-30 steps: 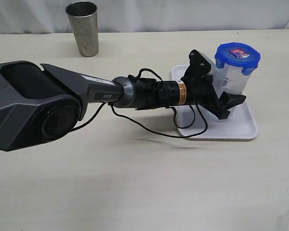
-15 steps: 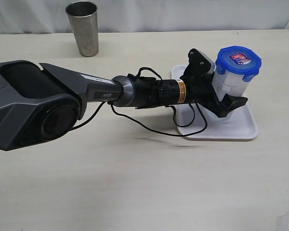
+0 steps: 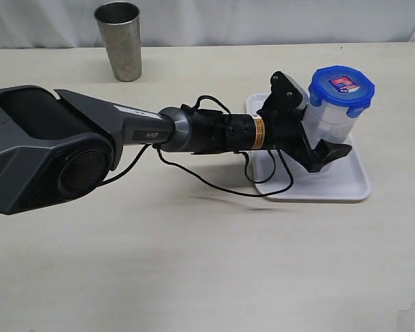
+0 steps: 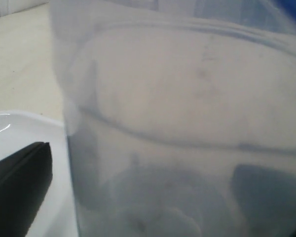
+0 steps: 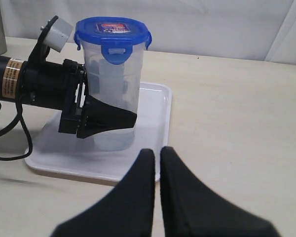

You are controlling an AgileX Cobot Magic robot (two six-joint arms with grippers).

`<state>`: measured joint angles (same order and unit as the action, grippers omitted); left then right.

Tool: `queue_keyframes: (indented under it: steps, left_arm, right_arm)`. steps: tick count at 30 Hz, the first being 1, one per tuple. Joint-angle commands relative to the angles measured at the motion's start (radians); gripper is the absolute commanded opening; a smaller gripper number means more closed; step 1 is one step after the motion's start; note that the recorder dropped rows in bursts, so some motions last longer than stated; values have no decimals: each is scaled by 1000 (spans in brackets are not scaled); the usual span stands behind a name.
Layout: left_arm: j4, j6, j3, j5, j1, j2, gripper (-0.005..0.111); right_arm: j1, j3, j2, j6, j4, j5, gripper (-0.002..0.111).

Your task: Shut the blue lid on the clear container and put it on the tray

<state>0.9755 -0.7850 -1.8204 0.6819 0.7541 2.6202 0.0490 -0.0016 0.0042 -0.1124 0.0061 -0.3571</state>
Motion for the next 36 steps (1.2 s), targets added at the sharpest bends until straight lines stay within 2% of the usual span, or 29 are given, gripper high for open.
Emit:
queue_keyframes:
  steps: [1,6,17,21,23,25,27,30,36]
  left_arm:
    - [30,-5,-7,-1,-9,-8,93]
    - [33,-5,-7,34,-9,-8,93]
    - [36,-38,-7,3,-11,-8,93]
    - [40,-148,-7,-66,-11,-8,93]
    - [80,-162,-7,-69,-11,-10,93]
    - [194,-162,-7,-69,-11,-21,93]
    - [255,-225,-7,-74,-11,-34,93]
    - [304,-316,-7,-127,-11,-56,93]
    - [385,-352,-5,-158,-15,-97,93]
  right_arm:
    - [-3,2,-4,-4,3,12,4]
    - [-3,2,-4,-4,3,12,4]
    - [-3,2,-4,-4,3,12,4]
    - [-3,2,-4,-4,3,12,4]
    - [-3,2,-4,-4,3,12,4]
    - [-3,2,-4,-4,3,12,4]
    - [-3,2,-4,-4,3,12,4]
    - [-3,2,-4,-4,3,12,4]
    - [-3,2,-4,-4,3,12,4]
